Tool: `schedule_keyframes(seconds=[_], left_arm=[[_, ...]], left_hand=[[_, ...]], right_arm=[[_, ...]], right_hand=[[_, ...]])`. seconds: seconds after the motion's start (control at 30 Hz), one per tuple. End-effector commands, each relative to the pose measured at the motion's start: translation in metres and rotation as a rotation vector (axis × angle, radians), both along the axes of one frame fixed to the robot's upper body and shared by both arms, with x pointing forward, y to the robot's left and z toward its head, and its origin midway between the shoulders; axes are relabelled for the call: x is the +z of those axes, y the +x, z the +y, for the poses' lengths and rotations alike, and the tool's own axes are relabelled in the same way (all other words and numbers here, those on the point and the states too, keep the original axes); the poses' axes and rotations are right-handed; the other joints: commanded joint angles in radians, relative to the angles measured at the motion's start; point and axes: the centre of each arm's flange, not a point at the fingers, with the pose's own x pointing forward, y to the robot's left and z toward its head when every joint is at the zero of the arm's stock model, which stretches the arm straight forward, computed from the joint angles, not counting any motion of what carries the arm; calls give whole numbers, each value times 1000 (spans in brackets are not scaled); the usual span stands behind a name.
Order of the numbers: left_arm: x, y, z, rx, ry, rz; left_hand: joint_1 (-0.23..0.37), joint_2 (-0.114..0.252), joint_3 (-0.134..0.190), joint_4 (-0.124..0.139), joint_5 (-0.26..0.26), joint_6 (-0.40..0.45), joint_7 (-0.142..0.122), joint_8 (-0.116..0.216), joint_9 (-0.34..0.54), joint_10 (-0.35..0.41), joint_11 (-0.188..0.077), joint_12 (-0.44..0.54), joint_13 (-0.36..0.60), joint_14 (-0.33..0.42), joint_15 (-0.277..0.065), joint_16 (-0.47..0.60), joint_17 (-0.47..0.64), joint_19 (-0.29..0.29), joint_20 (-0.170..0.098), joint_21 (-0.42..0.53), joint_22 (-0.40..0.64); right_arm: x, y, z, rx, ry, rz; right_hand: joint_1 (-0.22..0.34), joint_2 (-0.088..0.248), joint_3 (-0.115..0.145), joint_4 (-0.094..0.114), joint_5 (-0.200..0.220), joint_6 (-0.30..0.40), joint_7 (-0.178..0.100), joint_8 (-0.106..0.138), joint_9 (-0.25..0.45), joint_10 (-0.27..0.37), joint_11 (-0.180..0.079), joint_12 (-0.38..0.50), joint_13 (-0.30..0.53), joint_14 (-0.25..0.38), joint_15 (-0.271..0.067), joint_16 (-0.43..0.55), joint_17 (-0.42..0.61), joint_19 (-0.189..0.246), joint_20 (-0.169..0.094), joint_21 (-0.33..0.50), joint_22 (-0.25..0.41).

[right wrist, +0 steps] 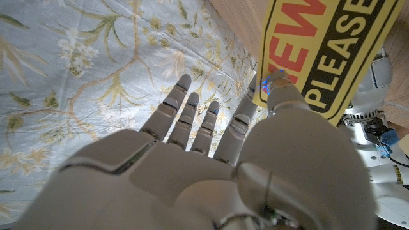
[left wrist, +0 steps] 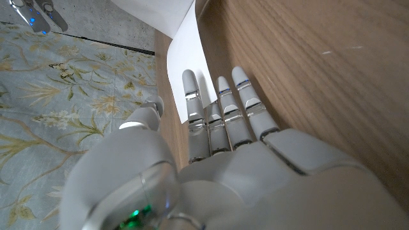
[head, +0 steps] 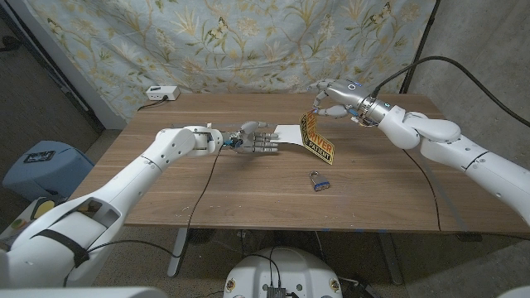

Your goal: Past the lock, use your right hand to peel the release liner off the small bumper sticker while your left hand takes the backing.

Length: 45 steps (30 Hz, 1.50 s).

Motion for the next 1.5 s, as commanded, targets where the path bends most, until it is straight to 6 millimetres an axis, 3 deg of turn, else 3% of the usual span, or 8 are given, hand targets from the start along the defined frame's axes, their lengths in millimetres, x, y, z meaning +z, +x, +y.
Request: schedule_keyframes(seconds=[0.03, 0.63, 1.23, 1.5], left_arm=[[3, -5, 5, 14, 4, -10], [35, -28, 34, 55, -16, -119], [35, -32, 69, 134, -13, -120], [34, -26, 73, 143, -7, -102]], left_hand=[[-13, 2, 3, -5, -5, 4, -1, -7, 2, -7, 4, -4, 3, -10, 1, -3, 4, -7, 3, -4, 2], [-24, 11, 5, -13, -6, -10, 2, -22, 6, -16, 11, -9, 7, -22, 9, -5, 6, -19, 12, -5, 2], [-40, 14, 3, -14, -8, -11, 4, -31, 7, -18, 14, -11, 9, -23, 13, -4, 6, -21, 14, -3, 2], [-45, 14, 3, -14, -8, -12, 4, -33, 8, -20, 14, -12, 10, -24, 16, -5, 6, -22, 15, -2, 2]], right_arm=[[-1, -8, -6, -4, -1, -10], [0, -10, -6, -9, -5, -5], [-1, -11, -12, -27, -5, -4], [1, -12, -12, -29, -4, -12]], right_hand=[[11, 0, -3, -2, 3, 7, -4, 7, 5, 9, -1, 0, 6, 11, -96, 1, 5, 11, 2, 1, 6], [12, 0, -4, -2, 4, 7, -4, 8, 6, 10, -2, -1, 6, 12, -98, 0, 5, 11, 3, 1, 6], [12, -1, -4, -1, 5, 7, -4, 8, 6, 11, -3, -2, 6, 13, -98, -2, 5, 11, 5, 0, 6], [12, 0, -4, -1, 5, 6, -4, 8, 6, 11, -3, -2, 6, 14, -98, -3, 5, 11, 5, 0, 6]])
